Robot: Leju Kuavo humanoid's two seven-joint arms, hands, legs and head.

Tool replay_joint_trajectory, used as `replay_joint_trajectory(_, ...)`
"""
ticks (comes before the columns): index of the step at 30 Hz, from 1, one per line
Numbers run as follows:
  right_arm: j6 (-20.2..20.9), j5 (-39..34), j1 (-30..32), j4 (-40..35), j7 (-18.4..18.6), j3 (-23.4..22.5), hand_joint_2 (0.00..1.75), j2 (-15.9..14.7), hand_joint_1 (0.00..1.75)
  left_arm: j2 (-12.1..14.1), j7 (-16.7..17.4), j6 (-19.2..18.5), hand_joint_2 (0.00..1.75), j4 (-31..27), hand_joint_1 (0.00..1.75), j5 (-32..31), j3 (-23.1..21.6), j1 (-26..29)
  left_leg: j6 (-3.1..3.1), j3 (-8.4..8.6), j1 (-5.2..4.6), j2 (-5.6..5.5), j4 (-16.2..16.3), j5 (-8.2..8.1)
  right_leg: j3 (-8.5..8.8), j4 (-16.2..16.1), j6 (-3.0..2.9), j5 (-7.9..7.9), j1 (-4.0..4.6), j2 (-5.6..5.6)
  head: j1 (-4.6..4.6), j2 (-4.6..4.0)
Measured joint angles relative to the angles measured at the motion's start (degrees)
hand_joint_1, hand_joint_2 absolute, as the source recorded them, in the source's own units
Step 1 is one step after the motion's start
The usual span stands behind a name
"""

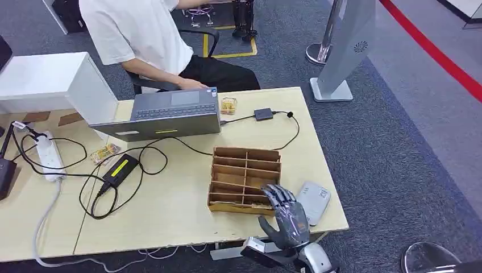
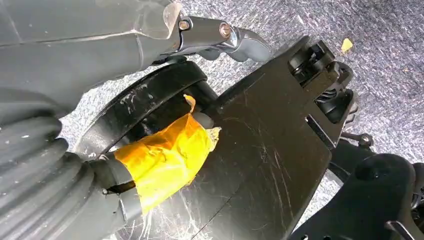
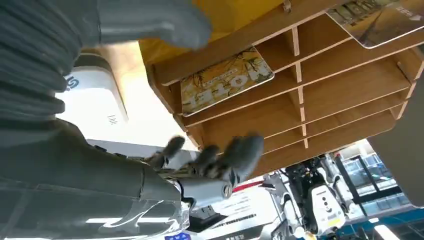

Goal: Pass the card to the sensor for recognition and then transmit it.

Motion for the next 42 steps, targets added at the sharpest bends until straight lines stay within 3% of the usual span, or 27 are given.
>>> replay_joint_trajectory(21,0.0,-3.6,1.8,-3.7,0.0,-1.6,1.75,-0.7,1.75,0.1,-0.7,-0.6,1.75,0.0,0.00,-0.1,1.2,0.1,-0.01,-0.01,0.00,0.00,0.0,-0.01,-0.03,0.0,0.01,-0.01,0.00,0.00,0.02,-0.02)
replay_joint_trajectory(32,0.7,-1.6,2.0,-5.6,0.1,-1.9,1.75,-0.8,1.75,0.0,-0.7,0.2,1.75,0.0,0.00,-1.3,1.9,0.1,-0.01,-0.02,0.00,0.01,0.0,-0.01,-0.03,0.0,0.01,-0.01,0.00,0.00,0.02,-0.02)
replay_joint_trajectory(38,4.1,-1.8,-0.1,-10.1,0.5,-3.2,1.75,-1.3,1.75,-0.1,-0.3,0.4,1.75,0.0,0.00,-1.7,1.9,0.1,-0.01,-0.02,0.00,0.03,0.0,0.00,-0.02,0.0,-0.01,0.02,0.00,0.03,0.00,-0.02)
replay_joint_trajectory(42,13.3,-9.9,-5.6,-13.8,-0.5,-4.2,1.75,-3.3,1.75,-0.1,-0.2,0.4,1.75,0.0,0.00,-2.4,1.9,0.1,0.03,-0.01,-0.01,0.15,0.0,0.05,-0.03,0.0,-0.01,0.10,-0.01,0.11,0.02,0.00)
